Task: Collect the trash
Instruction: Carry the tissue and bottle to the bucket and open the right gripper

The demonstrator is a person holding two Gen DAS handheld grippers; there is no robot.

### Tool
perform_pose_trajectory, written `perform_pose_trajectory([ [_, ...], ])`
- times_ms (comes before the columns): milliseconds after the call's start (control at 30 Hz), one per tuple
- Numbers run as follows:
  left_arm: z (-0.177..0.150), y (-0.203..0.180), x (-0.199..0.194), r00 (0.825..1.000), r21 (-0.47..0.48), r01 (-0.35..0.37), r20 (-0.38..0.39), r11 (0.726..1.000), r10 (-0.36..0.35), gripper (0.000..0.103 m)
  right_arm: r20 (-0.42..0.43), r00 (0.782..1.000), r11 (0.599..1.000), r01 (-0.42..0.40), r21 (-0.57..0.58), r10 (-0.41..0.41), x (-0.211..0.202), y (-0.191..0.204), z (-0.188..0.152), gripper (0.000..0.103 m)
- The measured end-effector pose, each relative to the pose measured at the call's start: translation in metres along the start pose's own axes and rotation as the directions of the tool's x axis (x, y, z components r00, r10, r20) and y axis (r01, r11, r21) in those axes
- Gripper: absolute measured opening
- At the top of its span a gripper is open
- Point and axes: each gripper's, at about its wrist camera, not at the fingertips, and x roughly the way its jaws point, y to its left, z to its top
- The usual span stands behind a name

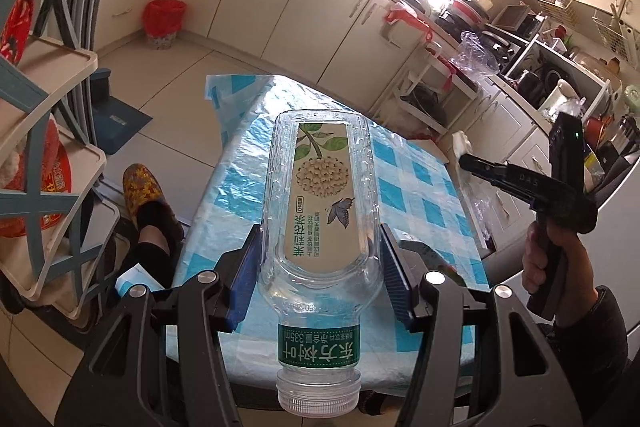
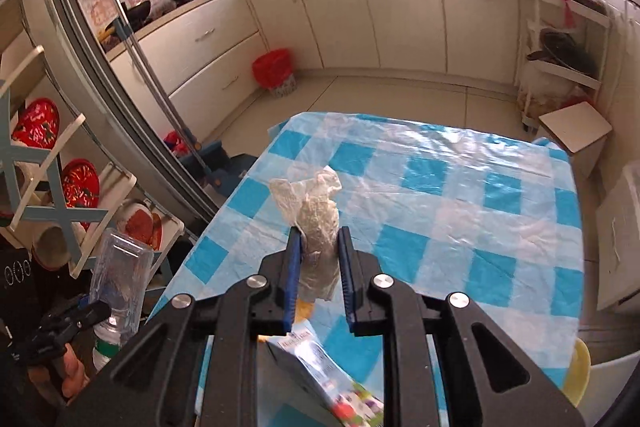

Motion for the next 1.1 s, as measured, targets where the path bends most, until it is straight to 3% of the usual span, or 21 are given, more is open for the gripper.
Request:
perform_pose_trajectory([
  [233, -0.004, -0.059, 0.001, 0.997, 0.078, 0.081, -0.022, 0.994, -0.08, 0.053, 0.021, 0.986, 0.976, 0.158, 0.153, -0.163, -0.075, -0.103, -0.061, 0.019],
  [400, -0.008, -0.116, 0.016, 0.987, 0.138, 0.156, -0.06, 0.978, -0.149, 0.053, -0.012, 0.961, 0.923, 0.27, 0.275, -0.277, -0.105, -0.174, -0.098, 0.019],
  [567, -0.017, -0.183, 0.04, 0.968, 0.201, 0.244, -0.118, 0.949, -0.223, 0.053, -0.098, 0.926, 0.856, 0.373, 0.358, -0.363, -0.116, -0.236, -0.122, 0.019],
  [733, -0.03, -0.239, 0.071, 0.946, 0.246, 0.306, -0.188, 0.92, -0.265, 0.053, -0.178, 0.9, 0.8, 0.435, 0.414, -0.397, -0.112, -0.285, -0.142, 0.02],
  [867, -0.042, -0.274, 0.096, 0.932, 0.261, 0.337, -0.229, 0.905, -0.281, 0.053, -0.232, 0.91, 0.799, 0.414, 0.436, -0.345, -0.098, -0.306, -0.154, 0.02],
  [933, -0.046, -0.287, 0.11, 0.926, 0.258, 0.346, -0.248, 0.902, -0.284, 0.053, -0.289, 0.896, 0.809, 0.432, 0.399, -0.336, -0.083, -0.307, -0.156, 0.027],
  [1000, -0.052, -0.301, 0.127, 0.917, 0.251, 0.358, -0.275, 0.899, -0.288, 0.053, -0.345, 0.868, 0.794, 0.477, 0.378, -0.357, -0.071, -0.308, -0.158, 0.045],
  [1067, -0.059, -0.315, 0.142, 0.908, 0.249, 0.371, -0.3, 0.894, -0.293, 0.053, -0.316, 0.876, 0.786, 0.471, 0.4, -0.365, -0.078, -0.308, -0.154, 0.045],
  [1100, -0.062, -0.32, 0.148, 0.903, 0.248, 0.377, -0.311, 0.892, -0.295, 0.053, -0.281, 0.883, 0.777, 0.466, 0.422, -0.376, -0.086, -0.307, -0.152, 0.051],
])
